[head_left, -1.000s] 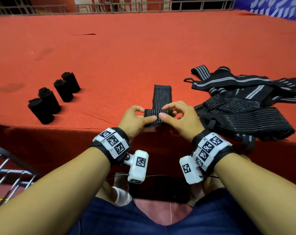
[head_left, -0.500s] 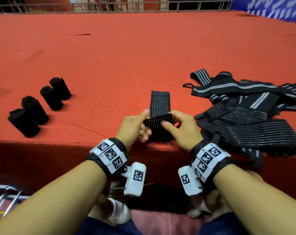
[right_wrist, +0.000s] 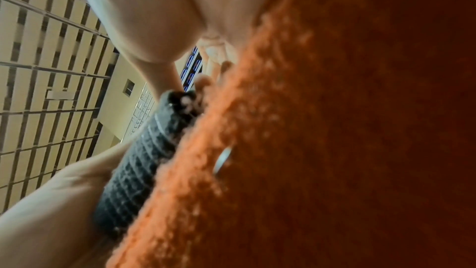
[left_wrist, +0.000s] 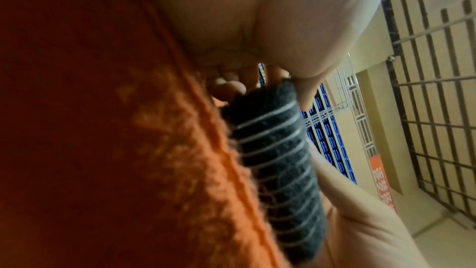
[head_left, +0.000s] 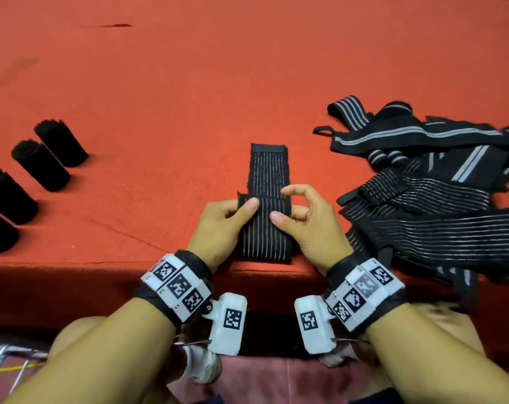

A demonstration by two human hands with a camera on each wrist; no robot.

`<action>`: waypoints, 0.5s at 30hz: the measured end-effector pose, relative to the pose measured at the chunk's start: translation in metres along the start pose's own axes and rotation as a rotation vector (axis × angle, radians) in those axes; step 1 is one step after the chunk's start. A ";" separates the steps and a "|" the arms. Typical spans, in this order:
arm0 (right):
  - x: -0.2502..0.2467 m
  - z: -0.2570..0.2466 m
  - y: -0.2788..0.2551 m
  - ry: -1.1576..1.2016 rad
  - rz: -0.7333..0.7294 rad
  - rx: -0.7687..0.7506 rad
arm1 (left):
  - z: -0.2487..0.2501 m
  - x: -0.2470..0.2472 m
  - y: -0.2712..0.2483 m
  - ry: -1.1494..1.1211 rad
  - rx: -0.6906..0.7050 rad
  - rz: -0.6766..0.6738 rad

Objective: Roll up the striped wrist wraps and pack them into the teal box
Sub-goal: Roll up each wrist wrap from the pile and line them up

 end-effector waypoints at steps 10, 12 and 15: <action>0.003 -0.010 -0.004 -0.122 -0.005 -0.164 | 0.002 -0.006 -0.004 -0.099 -0.029 0.003; 0.002 -0.008 -0.004 -0.147 0.006 -0.176 | 0.004 -0.006 -0.006 -0.107 -0.027 0.005; 0.001 -0.007 -0.006 -0.144 0.009 -0.161 | 0.005 -0.008 -0.010 -0.116 -0.028 -0.001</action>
Point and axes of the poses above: each hand's wrist, its own y-axis towards the middle knuckle, its own x-axis out of the palm, z = x × y, the point moved 4 cm from there along y, towards the middle knuckle, and after that the axes turned 5 degrees about z, right-handed, at the moved point
